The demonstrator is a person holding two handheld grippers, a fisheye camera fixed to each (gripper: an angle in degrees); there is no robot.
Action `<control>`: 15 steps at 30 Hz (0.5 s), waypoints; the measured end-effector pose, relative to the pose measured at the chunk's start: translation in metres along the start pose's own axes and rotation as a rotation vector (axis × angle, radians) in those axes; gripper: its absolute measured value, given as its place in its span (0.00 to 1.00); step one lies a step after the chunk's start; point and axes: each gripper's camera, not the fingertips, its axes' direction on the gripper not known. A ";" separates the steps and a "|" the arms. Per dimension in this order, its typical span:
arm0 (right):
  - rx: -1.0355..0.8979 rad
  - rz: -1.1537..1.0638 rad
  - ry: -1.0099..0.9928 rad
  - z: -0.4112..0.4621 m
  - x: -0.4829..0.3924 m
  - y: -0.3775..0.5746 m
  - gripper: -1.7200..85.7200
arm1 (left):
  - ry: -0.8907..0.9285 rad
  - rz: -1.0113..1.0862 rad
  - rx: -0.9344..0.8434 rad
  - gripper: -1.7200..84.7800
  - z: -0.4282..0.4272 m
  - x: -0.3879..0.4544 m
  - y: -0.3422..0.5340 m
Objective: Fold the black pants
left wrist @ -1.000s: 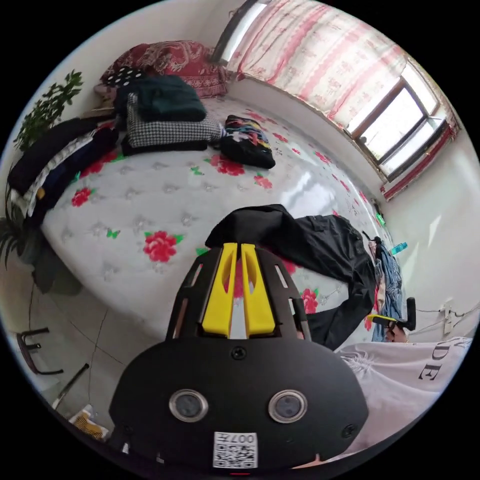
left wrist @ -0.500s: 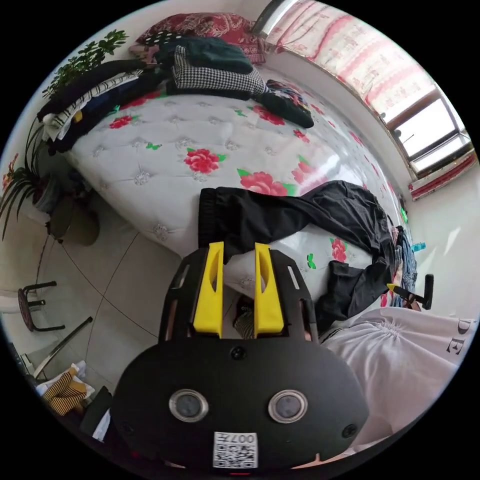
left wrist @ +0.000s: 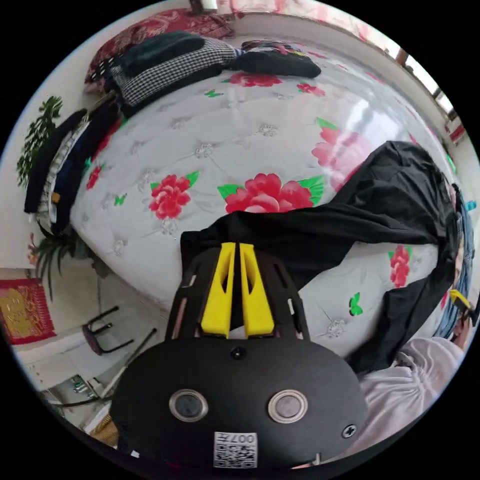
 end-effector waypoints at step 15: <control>0.032 0.042 -0.034 0.008 0.010 -0.002 0.11 | 0.198 -0.319 0.437 0.04 -0.058 -0.105 0.026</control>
